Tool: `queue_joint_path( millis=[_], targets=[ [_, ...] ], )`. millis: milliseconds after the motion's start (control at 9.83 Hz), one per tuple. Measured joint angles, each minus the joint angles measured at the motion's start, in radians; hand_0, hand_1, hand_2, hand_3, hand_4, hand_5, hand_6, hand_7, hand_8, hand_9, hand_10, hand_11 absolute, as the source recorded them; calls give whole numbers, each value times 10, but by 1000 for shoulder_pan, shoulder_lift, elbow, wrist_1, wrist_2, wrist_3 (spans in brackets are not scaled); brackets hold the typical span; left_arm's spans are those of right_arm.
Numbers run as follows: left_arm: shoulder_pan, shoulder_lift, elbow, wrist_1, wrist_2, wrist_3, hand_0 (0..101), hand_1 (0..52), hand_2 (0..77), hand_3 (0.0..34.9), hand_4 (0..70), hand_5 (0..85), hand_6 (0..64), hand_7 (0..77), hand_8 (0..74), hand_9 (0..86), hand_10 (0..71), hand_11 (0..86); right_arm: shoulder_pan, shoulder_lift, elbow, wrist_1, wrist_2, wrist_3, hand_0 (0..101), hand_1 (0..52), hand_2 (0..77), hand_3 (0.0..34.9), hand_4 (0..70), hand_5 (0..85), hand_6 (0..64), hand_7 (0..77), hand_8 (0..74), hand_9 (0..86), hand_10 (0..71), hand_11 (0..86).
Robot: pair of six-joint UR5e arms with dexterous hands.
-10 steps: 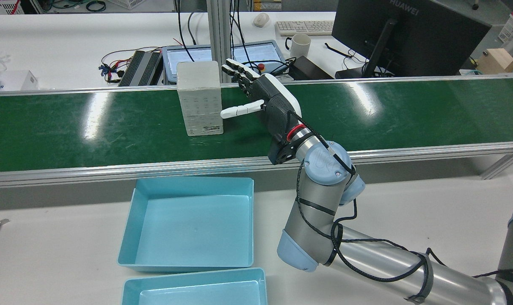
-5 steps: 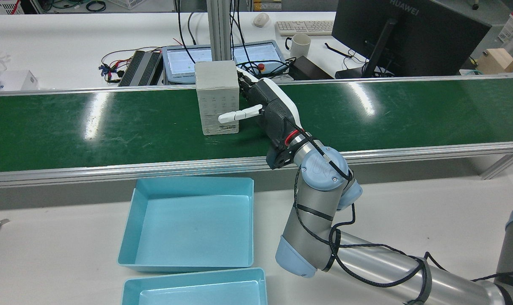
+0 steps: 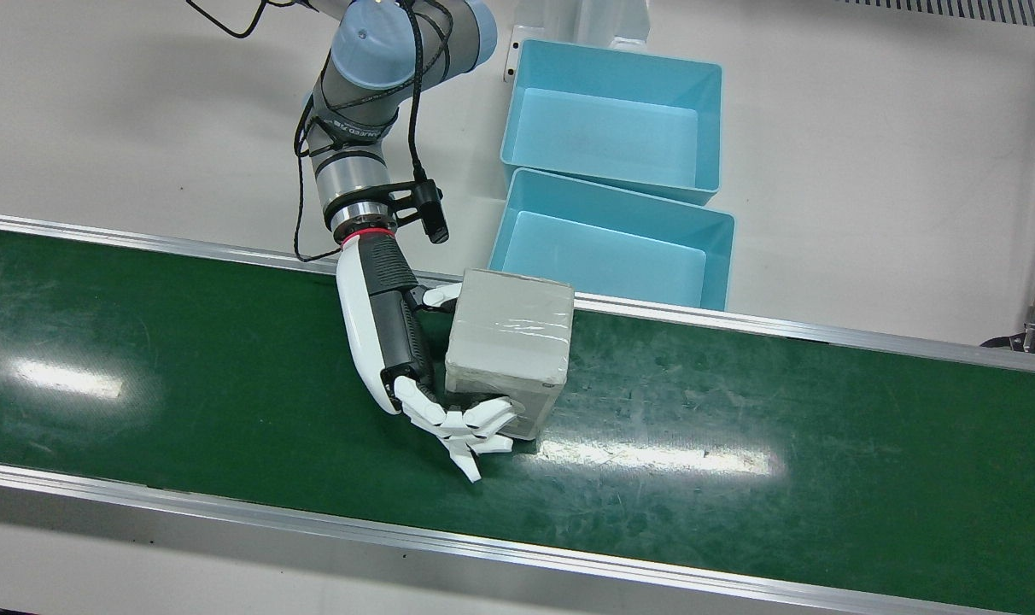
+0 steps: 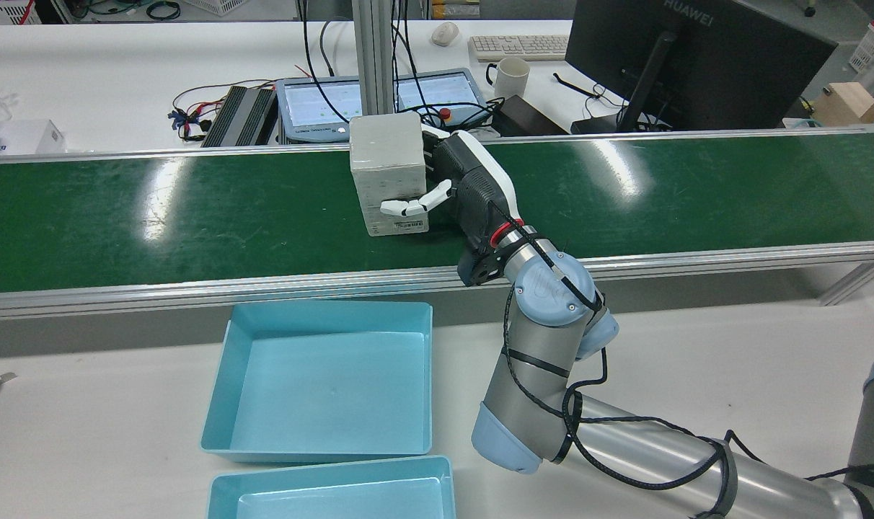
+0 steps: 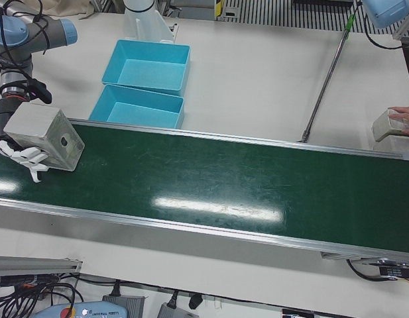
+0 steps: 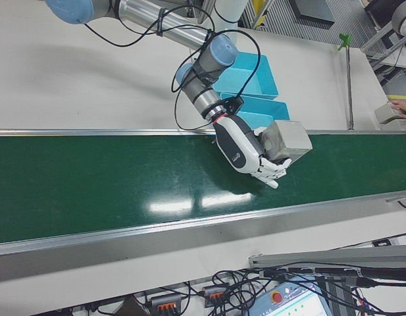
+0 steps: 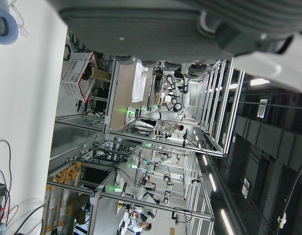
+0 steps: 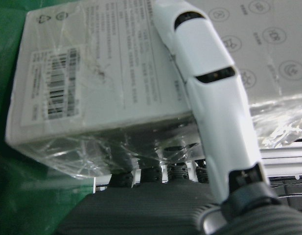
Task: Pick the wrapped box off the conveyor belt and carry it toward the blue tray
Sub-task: 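Lift the held box off the belt and carry it over the blue tray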
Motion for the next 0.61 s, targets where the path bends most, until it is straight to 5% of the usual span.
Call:
queue_joint_path(
  millis=[102,203,305,610],
  targets=[
    [0,0,0,0,0,0,0,0,5,0,0,11,5,5,5,5,5,5,0,-2,0,-2,2,0,593,147,284,1,289,365,262,365,316,245,240,65],
    [0,0,0,0,0,0,0,0,5,0,0,11,5,5,5,5,5,5,0,-7,1,-5,2,1,593,147,284,1,289,365,262,365,316,245,240,65],
    [0,0,0,0,0,0,0,0,5,0,0,11,5,5,11,5,5,5,1,-12,5,-8,1,2,598,87,316,0,333,393,305,393,420,316,365,240],
    [0,0,0,0,0,0,0,0,5,0,0,11,5,5,11,5,5,5,7,-31,93,-39,-12,5,549,65,327,0,355,431,333,425,475,338,431,295]
  ],
)
